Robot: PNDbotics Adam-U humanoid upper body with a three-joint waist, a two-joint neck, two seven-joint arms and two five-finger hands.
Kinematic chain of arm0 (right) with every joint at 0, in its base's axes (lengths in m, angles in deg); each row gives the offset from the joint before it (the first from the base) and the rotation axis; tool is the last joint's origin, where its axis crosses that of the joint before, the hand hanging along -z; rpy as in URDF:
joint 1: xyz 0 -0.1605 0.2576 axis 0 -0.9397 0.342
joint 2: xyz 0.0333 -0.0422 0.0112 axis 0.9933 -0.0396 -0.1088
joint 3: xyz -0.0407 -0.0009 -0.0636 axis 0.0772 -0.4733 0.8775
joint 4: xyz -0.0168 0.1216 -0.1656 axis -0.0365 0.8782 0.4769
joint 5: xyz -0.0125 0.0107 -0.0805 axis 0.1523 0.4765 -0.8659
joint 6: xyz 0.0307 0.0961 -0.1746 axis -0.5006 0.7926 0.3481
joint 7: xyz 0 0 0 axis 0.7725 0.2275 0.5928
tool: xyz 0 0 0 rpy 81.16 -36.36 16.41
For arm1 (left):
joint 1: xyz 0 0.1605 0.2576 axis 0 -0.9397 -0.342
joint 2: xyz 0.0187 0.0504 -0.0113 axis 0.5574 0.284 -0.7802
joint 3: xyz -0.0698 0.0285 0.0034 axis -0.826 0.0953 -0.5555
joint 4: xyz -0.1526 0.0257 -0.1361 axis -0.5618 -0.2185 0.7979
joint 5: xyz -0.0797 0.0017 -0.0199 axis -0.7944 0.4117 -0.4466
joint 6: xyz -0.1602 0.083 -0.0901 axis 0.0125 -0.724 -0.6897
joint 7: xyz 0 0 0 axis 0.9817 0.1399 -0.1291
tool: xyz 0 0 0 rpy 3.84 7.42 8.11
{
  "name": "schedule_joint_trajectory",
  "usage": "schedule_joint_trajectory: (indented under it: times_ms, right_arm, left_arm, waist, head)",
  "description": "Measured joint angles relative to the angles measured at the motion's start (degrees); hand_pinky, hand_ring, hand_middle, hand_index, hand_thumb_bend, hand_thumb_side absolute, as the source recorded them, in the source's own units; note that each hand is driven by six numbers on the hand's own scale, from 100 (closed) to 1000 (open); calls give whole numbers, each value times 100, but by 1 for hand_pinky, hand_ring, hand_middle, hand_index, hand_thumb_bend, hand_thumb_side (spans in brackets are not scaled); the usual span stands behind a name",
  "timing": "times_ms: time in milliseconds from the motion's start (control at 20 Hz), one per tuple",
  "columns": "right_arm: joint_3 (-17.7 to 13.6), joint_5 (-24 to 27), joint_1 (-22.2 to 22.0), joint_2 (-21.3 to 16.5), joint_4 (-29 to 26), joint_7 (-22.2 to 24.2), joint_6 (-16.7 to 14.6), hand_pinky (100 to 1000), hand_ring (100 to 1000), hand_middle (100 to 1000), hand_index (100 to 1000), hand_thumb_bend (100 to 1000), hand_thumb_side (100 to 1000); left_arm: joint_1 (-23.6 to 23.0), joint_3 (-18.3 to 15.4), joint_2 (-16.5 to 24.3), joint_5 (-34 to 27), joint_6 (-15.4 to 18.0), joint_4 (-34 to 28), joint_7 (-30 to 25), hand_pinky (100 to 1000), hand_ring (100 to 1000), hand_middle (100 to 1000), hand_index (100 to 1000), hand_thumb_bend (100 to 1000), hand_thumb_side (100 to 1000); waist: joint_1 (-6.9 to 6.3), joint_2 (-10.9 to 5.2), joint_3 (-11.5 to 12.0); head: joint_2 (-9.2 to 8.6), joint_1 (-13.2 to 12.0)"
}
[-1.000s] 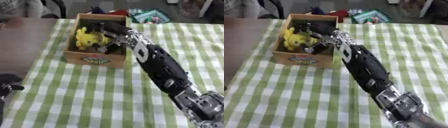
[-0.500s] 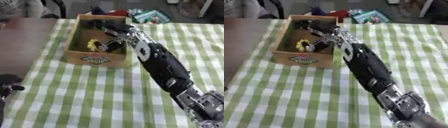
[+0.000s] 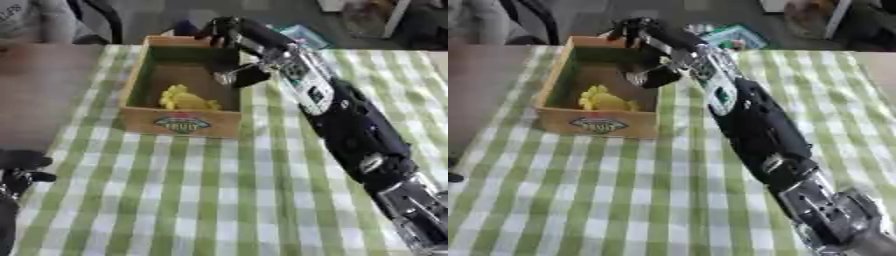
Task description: Pick up objects on the table and place them in the box.
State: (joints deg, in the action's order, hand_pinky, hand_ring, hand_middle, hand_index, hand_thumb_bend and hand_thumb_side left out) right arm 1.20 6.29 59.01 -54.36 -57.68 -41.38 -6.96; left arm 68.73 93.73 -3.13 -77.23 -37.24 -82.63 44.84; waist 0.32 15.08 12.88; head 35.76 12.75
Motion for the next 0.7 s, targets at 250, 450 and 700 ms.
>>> schedule_joint_trajectory:
  times_ms: [250,450,700]
  right_arm:
    - [-266,1899,-962,-335,-1221,-8,708,479,587,633,750,100,470]
    - [-656,3130,-1797,-368,-2094,-143,1321,471,580,625,743,100,460]
    - [-1102,3750,-2752,-238,-2798,-307,1823,467,575,618,738,100,490]
  left_arm:
    - [-57,-98,2,24,27,3,101,548,642,578,511,100,698]
    - [-80,-162,3,52,44,21,171,548,642,578,511,100,703]
    - [-107,-218,3,72,57,39,232,548,643,578,511,100,706]
  waist:
    - [-18,-7,-274]
    - [-25,-7,-408]
    - [-39,17,-522]
  head:
    - [4,-213]
    - [5,-330]
    - [5,-450]
